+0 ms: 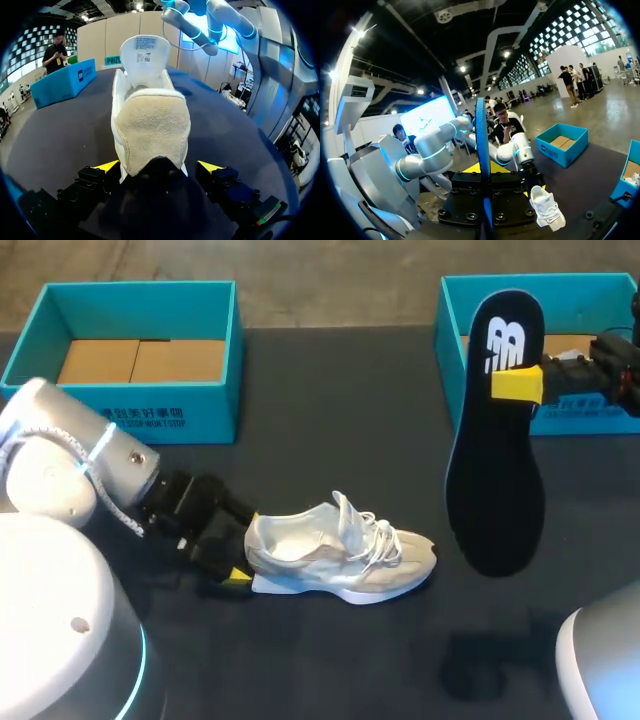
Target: Take the shoe out of the shoebox, open the shoe tongue, remove and reinsert the insole, then place the shoe into the shoebox
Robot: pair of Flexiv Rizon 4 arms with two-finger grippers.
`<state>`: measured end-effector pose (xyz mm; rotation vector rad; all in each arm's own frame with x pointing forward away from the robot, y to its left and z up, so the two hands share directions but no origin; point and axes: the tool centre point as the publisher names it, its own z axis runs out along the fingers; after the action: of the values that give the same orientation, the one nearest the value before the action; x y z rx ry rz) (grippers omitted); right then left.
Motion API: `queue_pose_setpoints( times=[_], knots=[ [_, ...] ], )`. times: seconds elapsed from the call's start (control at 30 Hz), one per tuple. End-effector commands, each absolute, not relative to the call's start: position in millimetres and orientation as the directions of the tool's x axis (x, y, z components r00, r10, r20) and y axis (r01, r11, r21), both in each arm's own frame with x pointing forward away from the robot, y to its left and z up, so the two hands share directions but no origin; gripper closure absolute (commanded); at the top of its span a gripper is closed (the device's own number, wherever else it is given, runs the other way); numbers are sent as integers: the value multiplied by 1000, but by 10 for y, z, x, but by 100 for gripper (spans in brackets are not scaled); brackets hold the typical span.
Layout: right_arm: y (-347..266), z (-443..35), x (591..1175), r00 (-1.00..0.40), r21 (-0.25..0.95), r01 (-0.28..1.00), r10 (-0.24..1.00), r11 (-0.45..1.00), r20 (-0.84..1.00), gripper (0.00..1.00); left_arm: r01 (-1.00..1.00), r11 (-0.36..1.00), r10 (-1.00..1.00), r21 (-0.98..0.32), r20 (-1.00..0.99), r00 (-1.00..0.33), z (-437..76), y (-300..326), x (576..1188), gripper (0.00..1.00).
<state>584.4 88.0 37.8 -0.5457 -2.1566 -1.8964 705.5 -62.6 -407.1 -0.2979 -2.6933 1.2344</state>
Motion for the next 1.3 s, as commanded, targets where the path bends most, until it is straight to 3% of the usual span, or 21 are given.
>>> queue_pose_setpoints(
  times=[0.03, 0.77, 1.1, 1.3],
  knots=[
    [901, 388, 5885, -907, 904, 415, 128, 105, 401, 100, 150, 745, 254, -650, 69, -965, -3910, -526, 7060, 0],
    [901, 388, 5885, -907, 904, 415, 128, 105, 401, 100, 260, 946, 290, -194, 146, -946, -3731, -376, 7128, 0],
    [901, 388, 5885, -907, 904, 415, 128, 105, 401, 100, 304, 950, 310, -68, 106, -945, -3694, -469, 7103, 0],
    [901, 388, 5885, -907, 904, 415, 128, 105, 401, 100, 285, 957, 290, -56, 101, -952, -3702, -515, 7131, 0]
  ],
)
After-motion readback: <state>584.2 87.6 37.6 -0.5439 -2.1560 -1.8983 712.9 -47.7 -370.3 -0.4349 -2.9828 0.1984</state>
